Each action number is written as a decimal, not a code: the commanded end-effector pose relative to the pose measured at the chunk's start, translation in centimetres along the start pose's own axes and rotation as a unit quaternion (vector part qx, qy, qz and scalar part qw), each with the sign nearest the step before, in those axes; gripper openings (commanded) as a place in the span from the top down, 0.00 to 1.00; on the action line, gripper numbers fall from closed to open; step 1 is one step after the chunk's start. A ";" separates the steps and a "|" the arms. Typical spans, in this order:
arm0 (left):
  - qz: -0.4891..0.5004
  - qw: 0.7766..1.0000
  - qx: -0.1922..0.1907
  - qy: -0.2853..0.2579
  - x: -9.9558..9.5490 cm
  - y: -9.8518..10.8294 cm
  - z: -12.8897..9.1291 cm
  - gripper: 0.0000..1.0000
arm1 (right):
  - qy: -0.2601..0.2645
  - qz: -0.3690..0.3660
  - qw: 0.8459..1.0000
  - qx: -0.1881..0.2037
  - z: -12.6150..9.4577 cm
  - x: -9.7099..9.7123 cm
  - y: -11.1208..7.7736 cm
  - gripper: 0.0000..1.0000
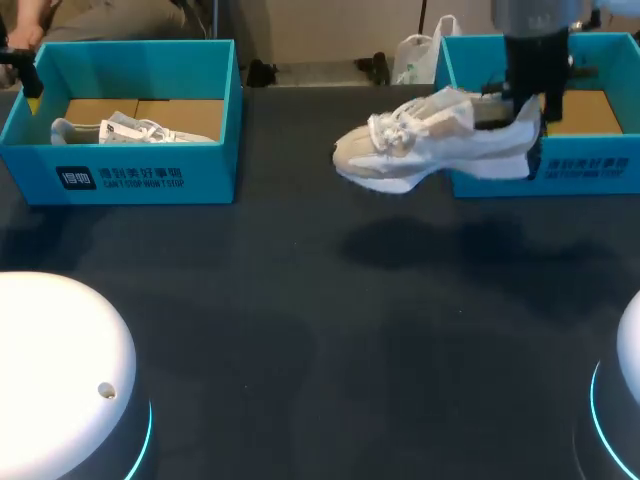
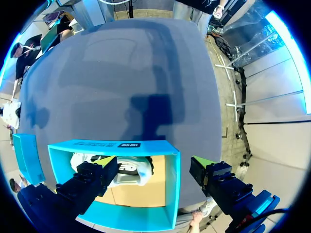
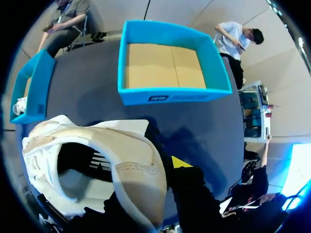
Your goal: Take the shoe out of the shoebox, open the shoe tongue, remove and reinsert the insole, then place the shoe into the shoebox
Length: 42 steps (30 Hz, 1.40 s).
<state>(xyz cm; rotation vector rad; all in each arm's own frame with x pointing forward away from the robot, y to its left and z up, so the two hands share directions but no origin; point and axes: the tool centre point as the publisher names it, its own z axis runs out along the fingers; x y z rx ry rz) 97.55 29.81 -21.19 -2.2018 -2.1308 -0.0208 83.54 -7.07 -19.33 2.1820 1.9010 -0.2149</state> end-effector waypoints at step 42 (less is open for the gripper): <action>0.000 1.000 -0.001 0.001 0.0 -0.1 0.0 0.00 | -0.008 -0.015 0.999 0.028 5.9 11.8 -13.1 1.00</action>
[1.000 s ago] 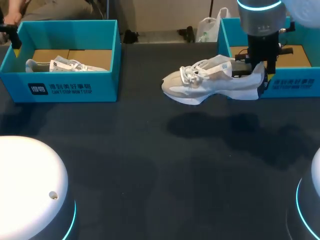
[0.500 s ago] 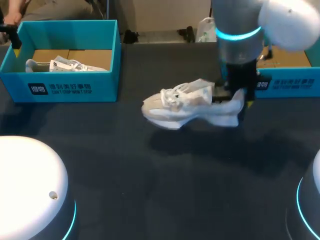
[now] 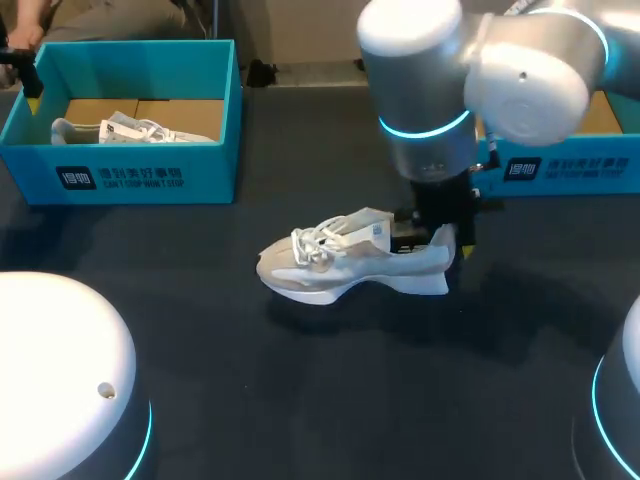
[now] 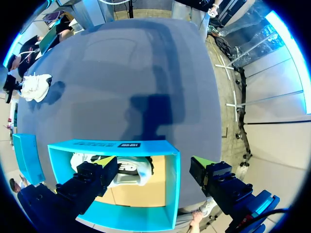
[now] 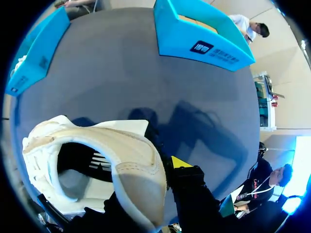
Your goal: Take the shoe out of the shoebox, open the shoe tongue, remove and reinsert the insole, then place the shoe into the shoebox
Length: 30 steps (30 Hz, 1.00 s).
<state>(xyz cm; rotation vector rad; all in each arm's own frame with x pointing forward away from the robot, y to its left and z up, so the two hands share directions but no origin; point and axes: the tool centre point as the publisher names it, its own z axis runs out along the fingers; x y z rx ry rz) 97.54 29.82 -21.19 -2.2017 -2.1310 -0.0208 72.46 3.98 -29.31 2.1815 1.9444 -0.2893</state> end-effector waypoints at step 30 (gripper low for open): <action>0.000 1.000 -0.001 0.001 0.0 -0.1 0.0 0.00 | 0.006 -0.012 1.000 0.022 5.1 5.5 -4.1 1.00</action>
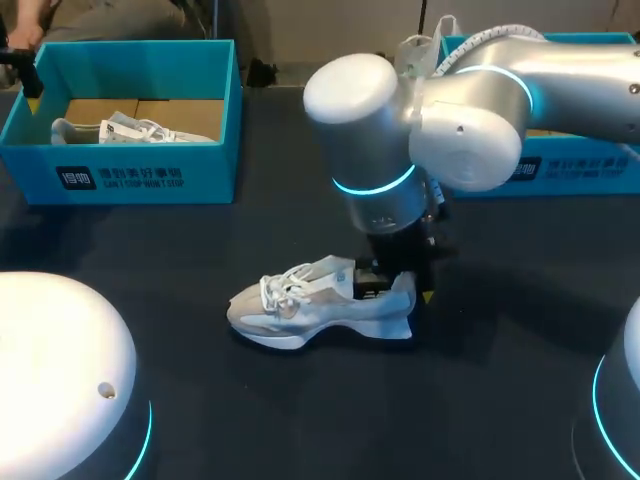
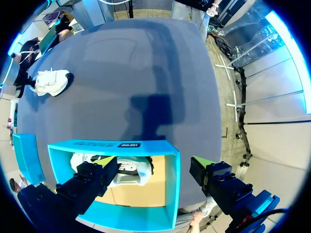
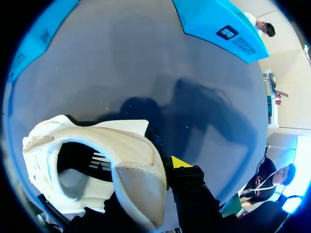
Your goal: Take the shoe out of the shoebox, open the shoe tongue, remove and reinsert the insole, then place the shoe into the shoebox
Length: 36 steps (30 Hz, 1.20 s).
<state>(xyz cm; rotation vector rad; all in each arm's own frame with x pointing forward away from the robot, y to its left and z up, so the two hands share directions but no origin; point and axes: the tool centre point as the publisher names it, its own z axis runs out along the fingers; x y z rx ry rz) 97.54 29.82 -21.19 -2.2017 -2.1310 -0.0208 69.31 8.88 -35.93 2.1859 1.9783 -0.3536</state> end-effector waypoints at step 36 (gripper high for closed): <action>0.000 1.000 -0.001 0.001 0.0 -0.1 0.0 0.00 | 0.052 -0.006 0.998 0.017 3.3 -0.1 -1.2 0.93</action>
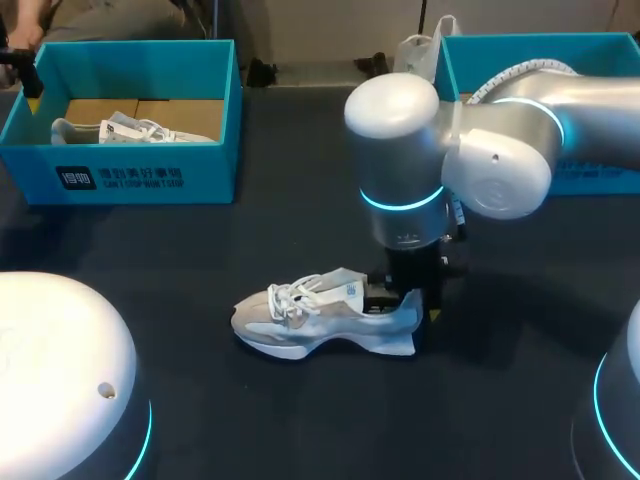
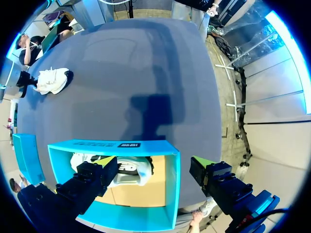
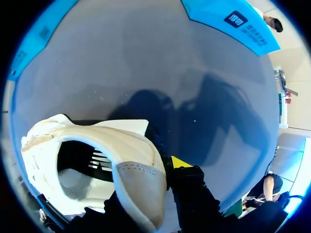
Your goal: Take the shoe out of the shoebox, open the shoe tongue, remove and reinsert the insole, then place the shoe into the shoebox
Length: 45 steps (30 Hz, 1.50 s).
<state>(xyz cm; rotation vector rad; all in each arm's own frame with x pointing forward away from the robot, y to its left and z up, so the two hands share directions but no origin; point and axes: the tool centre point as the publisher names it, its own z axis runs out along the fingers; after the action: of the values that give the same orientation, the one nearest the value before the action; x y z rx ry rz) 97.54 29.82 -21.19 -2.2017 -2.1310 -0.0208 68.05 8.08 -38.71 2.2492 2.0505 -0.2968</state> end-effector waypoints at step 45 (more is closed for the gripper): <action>0.000 1.000 -0.001 0.001 0.0 -0.1 0.0 0.00 | 0.392 -0.233 0.880 -0.135 -9.0 -10.5 -0.7 0.00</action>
<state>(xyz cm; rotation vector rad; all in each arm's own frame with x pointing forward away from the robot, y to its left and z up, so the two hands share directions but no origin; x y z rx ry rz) 97.54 29.82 -21.20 -2.2017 -2.1311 -0.0206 68.66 2.55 -29.15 2.0774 2.3373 0.1746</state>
